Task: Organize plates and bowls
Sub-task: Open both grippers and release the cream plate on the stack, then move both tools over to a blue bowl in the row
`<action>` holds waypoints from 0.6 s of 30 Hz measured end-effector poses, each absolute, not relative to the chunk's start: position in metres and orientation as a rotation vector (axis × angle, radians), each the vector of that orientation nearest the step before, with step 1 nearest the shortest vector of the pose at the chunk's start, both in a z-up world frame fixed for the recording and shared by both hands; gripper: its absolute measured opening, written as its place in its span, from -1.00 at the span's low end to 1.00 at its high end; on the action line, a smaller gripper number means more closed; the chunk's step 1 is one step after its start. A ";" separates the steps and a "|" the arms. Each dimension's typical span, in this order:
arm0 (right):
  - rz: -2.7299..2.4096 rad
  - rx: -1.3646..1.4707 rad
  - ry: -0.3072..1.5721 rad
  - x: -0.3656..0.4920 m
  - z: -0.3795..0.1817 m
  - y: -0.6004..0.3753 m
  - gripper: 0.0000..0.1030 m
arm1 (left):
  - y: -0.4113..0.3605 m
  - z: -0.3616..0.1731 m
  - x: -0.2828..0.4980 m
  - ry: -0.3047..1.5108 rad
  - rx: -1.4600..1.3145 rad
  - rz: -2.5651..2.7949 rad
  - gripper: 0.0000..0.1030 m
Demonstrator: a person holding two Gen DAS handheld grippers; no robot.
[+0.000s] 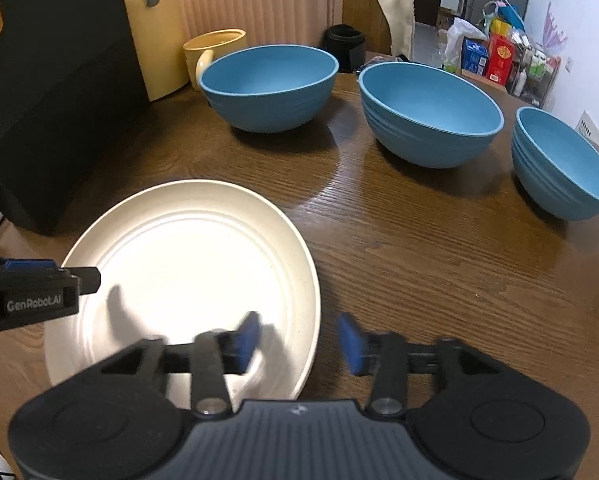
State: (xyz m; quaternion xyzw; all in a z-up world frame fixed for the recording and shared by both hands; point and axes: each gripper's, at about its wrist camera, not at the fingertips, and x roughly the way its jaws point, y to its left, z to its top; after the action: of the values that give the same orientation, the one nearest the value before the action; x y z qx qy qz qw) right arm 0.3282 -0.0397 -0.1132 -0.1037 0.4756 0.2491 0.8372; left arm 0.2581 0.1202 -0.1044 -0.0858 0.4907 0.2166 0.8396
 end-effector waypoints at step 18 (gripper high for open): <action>0.551 -0.107 1.020 0.349 -0.082 -0.081 1.00 | 0.115 -0.067 0.260 0.987 -0.290 0.457 1.00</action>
State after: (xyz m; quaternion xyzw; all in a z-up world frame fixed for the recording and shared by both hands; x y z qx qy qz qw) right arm 0.3486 -0.0808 -0.0817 -0.0504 0.4819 0.2602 0.8352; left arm 0.2598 0.1151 -0.0668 -0.1373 0.4680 0.2168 0.8456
